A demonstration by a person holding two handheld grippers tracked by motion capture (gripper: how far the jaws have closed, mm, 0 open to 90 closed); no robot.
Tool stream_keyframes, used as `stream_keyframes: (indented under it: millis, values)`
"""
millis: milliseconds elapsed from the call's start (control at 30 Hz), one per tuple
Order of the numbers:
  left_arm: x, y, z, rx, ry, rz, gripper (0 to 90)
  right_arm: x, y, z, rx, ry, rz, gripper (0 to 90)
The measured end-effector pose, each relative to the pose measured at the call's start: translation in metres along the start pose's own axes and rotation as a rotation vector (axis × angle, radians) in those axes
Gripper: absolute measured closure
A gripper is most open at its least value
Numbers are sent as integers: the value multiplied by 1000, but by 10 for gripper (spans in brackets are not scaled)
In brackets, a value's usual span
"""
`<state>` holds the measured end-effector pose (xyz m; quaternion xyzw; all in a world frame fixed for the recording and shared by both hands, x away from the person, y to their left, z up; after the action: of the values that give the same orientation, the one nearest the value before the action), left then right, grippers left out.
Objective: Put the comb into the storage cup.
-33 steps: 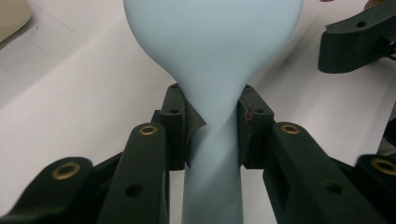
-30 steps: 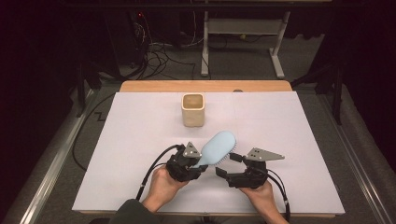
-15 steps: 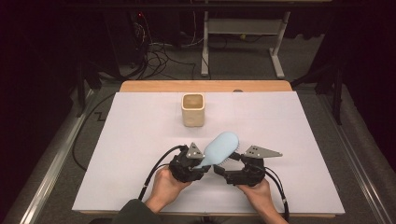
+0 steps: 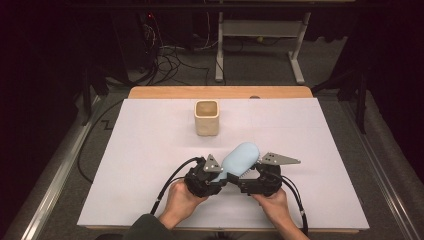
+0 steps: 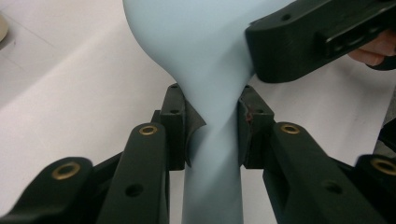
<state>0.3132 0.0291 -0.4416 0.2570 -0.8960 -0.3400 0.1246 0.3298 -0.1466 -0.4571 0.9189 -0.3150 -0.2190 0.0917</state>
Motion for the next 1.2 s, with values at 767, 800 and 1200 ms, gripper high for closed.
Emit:
stream_keyframes:
  millis: [767,800,1200]
  values:
    - [3,-6,-1,-30,-20,-18,693,3,-2,-8,-48,-54,-7,281]
    - [3,-5,-1,-29,-21,-18,693,3,-2,-8,-50,-57,-14,289]
    - [2,-1,-3,-19,-33,-19,693,-2,2,-19,-45,-45,-69,419]
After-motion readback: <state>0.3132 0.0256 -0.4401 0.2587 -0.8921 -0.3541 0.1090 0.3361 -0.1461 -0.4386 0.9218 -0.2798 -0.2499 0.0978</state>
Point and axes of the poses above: each handheld gripper's, and its own axes: y roughly backward along the jaws, z roughly out of its underside, x roughly to its right, the point moved 3 cm from there along -y, roughly forward along the jaws, and after that the axes turned 6 degrees about x, right-handed, at the moved point
